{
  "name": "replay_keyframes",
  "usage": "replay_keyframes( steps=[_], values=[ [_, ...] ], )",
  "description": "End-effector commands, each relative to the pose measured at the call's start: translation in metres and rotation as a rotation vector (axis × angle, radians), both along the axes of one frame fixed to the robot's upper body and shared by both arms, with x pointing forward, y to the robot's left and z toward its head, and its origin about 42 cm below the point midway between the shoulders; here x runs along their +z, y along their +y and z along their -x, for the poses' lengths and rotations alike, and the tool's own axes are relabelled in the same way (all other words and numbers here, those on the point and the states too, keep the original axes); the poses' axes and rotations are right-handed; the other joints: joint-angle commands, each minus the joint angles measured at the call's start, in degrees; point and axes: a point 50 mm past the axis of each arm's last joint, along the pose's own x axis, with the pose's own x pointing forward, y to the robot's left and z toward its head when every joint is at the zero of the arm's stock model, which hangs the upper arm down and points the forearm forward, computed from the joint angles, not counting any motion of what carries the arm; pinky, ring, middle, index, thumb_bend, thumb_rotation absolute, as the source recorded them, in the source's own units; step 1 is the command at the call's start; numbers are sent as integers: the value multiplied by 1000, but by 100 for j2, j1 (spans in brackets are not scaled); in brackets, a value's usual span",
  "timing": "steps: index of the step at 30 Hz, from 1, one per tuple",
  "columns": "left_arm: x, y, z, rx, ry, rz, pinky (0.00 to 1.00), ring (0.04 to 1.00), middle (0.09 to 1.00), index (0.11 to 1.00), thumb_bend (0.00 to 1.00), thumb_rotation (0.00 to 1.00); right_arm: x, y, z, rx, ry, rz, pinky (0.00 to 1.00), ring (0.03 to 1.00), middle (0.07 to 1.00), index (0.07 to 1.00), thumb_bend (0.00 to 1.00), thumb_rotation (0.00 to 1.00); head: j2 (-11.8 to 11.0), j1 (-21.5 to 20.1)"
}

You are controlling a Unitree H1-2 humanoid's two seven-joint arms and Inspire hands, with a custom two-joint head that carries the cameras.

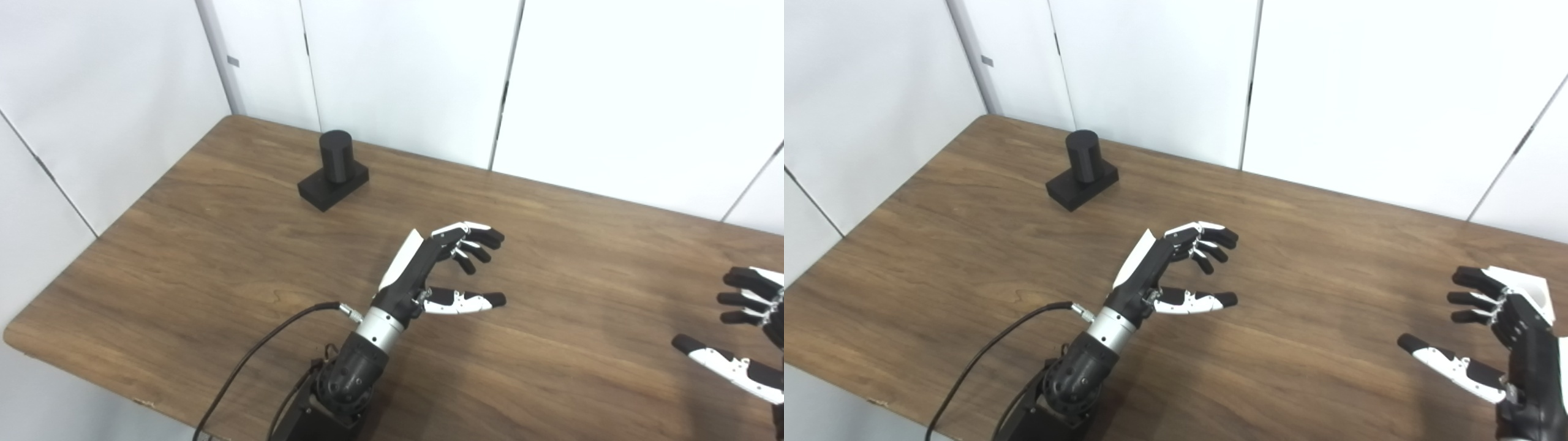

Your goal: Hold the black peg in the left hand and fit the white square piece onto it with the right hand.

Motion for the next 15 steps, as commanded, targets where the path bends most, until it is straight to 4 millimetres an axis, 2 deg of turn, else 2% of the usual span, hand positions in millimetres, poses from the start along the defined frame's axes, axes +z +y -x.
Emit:
replay_keyframes(
  steps=[1,8,12,15],
  values=[
    [17,-4,-10,-10,-91,8,498,628,701,684,768,54,16,2,-4,11,-63,7,514,624,691,672,525,0,1,7],
    [23,-2,-10,24,-95,24,516,629,685,668,754,47,18,3,-3,6,-62,7,497,614,685,664,534,0,-34,-40],
    [34,4,-14,56,-105,27,472,580,648,632,743,23,19,4,-2,5,-52,-1,498,611,681,658,538,0,-46,-35],
    [45,16,-19,83,-91,-13,461,577,642,614,763,40,20,4,-1,-6,-43,16,497,612,681,657,542,0,-51,-52]
  ],
)
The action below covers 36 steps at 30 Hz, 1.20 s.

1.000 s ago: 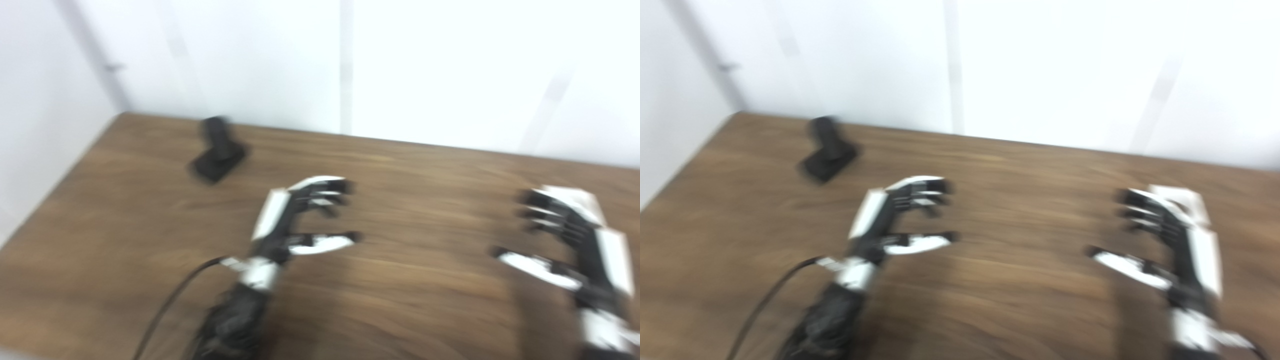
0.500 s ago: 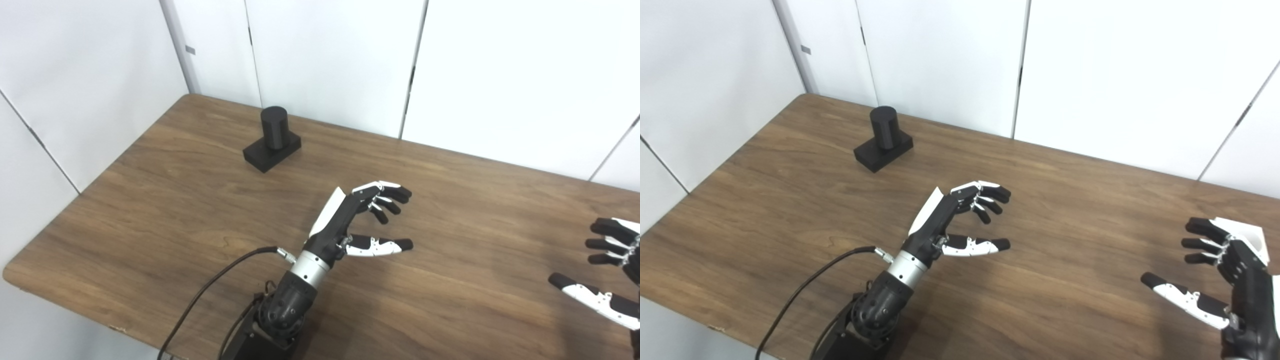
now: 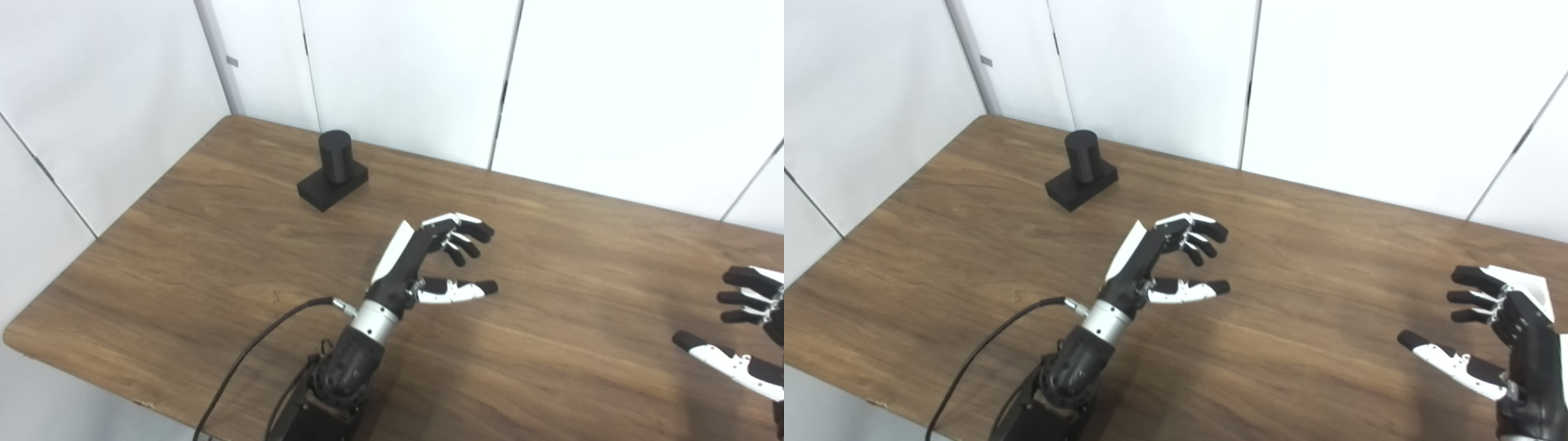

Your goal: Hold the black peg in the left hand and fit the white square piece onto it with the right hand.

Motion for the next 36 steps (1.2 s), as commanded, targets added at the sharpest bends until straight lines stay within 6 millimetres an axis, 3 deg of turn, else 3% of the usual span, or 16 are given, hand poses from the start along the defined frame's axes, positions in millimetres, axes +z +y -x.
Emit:
replay_keyframes(
  steps=[1,7,14,18,23,32,36],
  values=[
    [30,7,-13,13,-85,-33,466,586,647,611,769,56,16,2,-1,0,-61,35,485,607,675,656,551,0,1,1],
    [53,35,-27,65,-60,-136,467,580,650,622,744,79,15,1,-1,-6,-53,43,432,579,665,657,572,0,-12,7],
    [71,58,-40,152,-86,-156,478,595,653,615,784,144,15,1,0,-7,-55,45,453,593,670,660,572,0,-27,-22],
    [77,63,-43,186,-107,-137,483,590,646,616,764,111,14,1,0,-7,-52,40,451,593,672,659,572,0,-20,-19],
    [84,71,-47,263,-123,-110,539,655,697,651,768,99,14,1,0,-10,-47,48,444,583,667,654,574,0,-19,-10],
    [107,104,-70,349,-161,-149,643,728,747,703,739,118,13,0,0,-7,-49,49,451,588,670,659,570,0,-44,-10],
    [115,112,-76,381,-171,-171,628,698,725,702,746,100,14,0,1,-8,-43,46,457,593,673,658,567,0,-44,-10]
  ],
)
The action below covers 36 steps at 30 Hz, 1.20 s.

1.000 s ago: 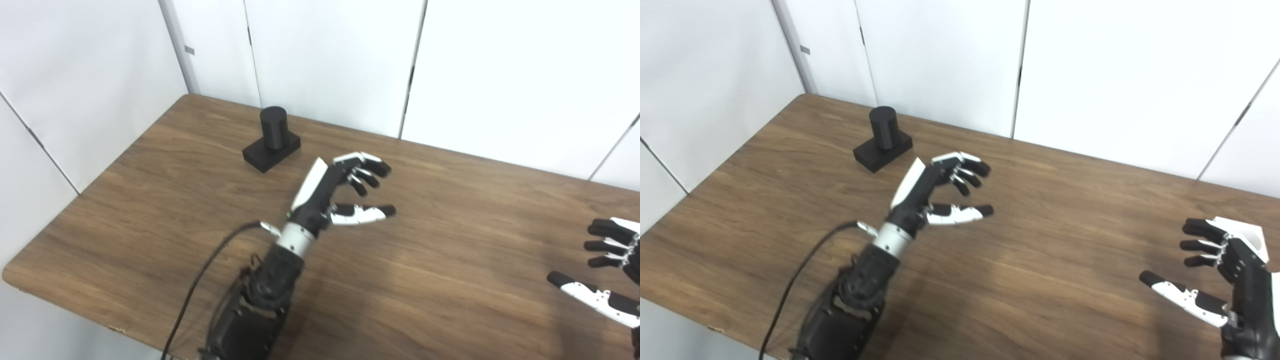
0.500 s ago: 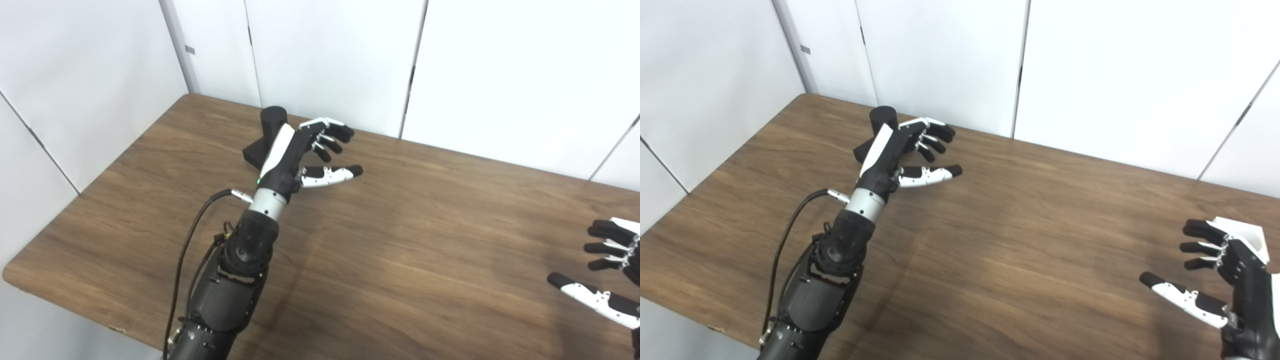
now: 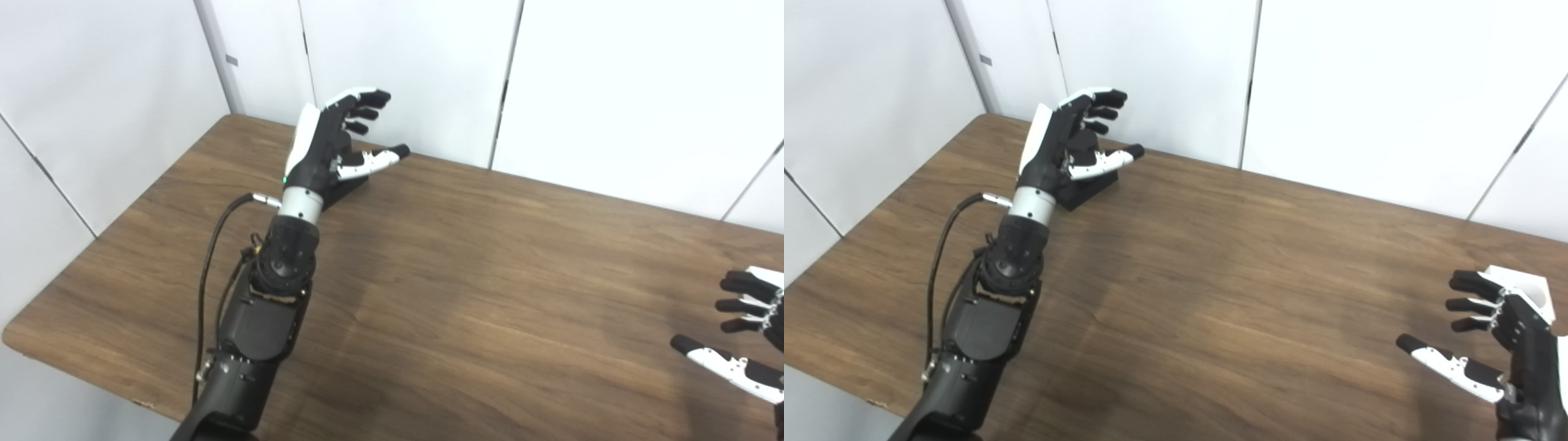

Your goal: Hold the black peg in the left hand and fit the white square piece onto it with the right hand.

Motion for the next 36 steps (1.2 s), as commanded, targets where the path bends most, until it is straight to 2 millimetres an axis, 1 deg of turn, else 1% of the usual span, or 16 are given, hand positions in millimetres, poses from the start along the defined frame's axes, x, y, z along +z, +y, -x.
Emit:
replay_keyframes(
  steps=[1,2,4,8,10,11,13,15,17,19,20,23,28,31,33,36],
  values=[
    [26,7,-11,31,-78,-29,619,694,723,701,750,98,16,0,-2,12,-72,9,458,594,673,658,568,0,-21,17],
    [27,9,-13,42,-80,-36,596,696,727,698,757,91,15,0,-2,12,-73,11,450,588,669,654,572,0,-23,29],
    [28,12,-15,57,-81,-42,596,714,730,698,765,89,15,-1,-3,13,-74,13,442,585,668,653,574,0,-28,44],
    [26,21,-17,92,-76,-48,632,762,751,704,771,61,14,0,-3,16,-69,10,457,593,673,654,577,0,-32,52],
    [24,27,-18,110,-71,-58,640,784,786,721,773,75,14,0,-3,15,-65,9,466,599,675,656,570,0,-31,47],
    [23,30,-18,125,-74,-60,609,773,793,725,778,75,13,0,-3,15,-63,6,471,603,676,657,568,0,-31,47],
    [23,35,-19,166,-84,-80,555,734,778,721,793,72,13,0,-2,15,-61,6,464,600,678,662,563,0,-38,56],
    [23,39,-20,212,-84,-116,550,707,754,710,817,81,12,-1,-2,14,-60,9,455,592,676,662,559,0,-41,66],
    [24,43,-21,256,-79,-157,597,747,775,721,815,132,12,0,-2,14,-59,12,457,592,673,661,558,0,-42,70],
    [25,48,-22,290,-63,-188,614,782,801,733,814,171,13,1,-1,12,-56,10,468,601,676,661,558,0,-46,68],
    [25,50,-23,303,-53,-199,639,809,823,747,812,185,13,1,-1,12,-54,7,473,606,678,663,556,0,-48,70],
    [25,55,-24,321,-9,-217,667,839,857,762,823,188,13,0,-1,14,-54,6,477,606,679,667,556,0,-46,71],
    [23,61,-27,360,32,-280,681,879,882,760,847,186,13,1,-1,15,-56,5,469,600,677,666,556,0,-24,63],
    [20,65,-31,407,111,-341,713,905,889,766,884,237,12,1,-1,16,-55,14,466,596,676,663,560,0,-16,58],
    [18,67,-34,435,157,-375,730,895,888,769,932,267,12,2,-1,16,-54,17,469,597,675,662,565,0,-10,48],
    [15,67,-37,459,213,-410,781,911,910,786,992,346,13,3,0,18,-54,8,477,603,678,659,571,0,-16,42]
  ],
)
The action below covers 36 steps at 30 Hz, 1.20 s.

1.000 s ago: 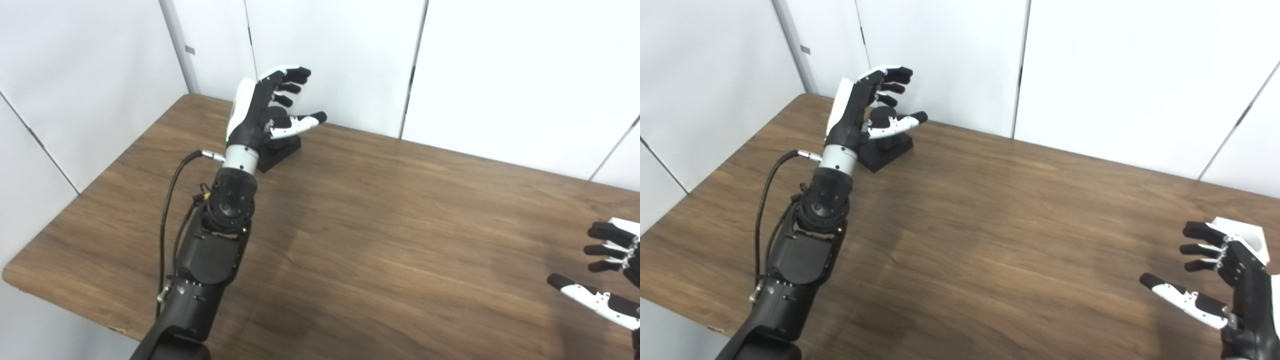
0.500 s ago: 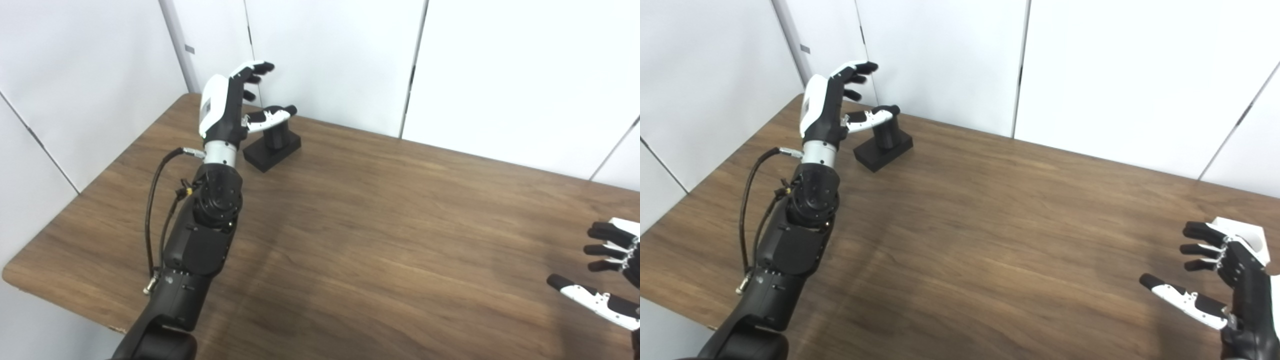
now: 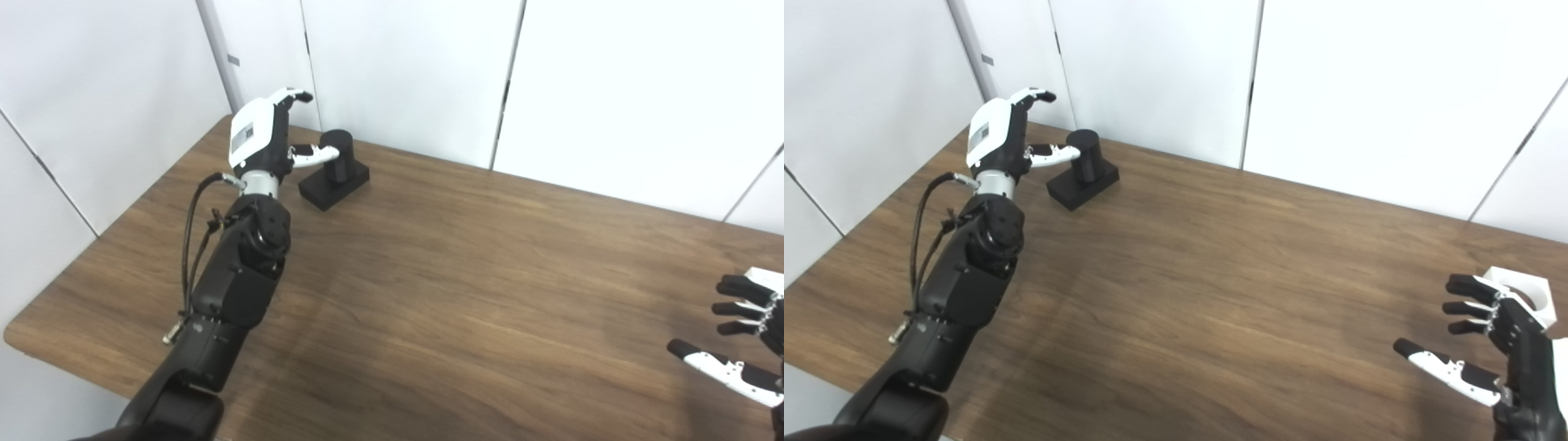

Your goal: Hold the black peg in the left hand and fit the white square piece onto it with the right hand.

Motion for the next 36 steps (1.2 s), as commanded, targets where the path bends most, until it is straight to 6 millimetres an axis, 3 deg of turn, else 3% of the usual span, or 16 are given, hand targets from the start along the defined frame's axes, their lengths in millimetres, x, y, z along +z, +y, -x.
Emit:
replay_keyframes(
  steps=[1,10,26,36],
  values=[
    [29,2,-11,16,-48,-59,794,917,915,789,997,354,16,2,-3,8,-71,1,479,605,678,659,575,0,1,-2],
    [21,-1,-17,22,53,-87,785,943,944,785,1000,384,17,3,-3,6,-71,1,473,594,672,650,609,0,-1,-24],
    [-12,5,-30,49,178,-113,811,964,952,801,1000,577,19,3,-2,19,-77,-38,485,602,689,644,577,0,35,-91],
    [-36,12,-32,88,255,-115,837,971,953,807,1000,550,19,-1,-1,32,-83,-53,508,607,693,673,547,0,56,-99]
  ],
)
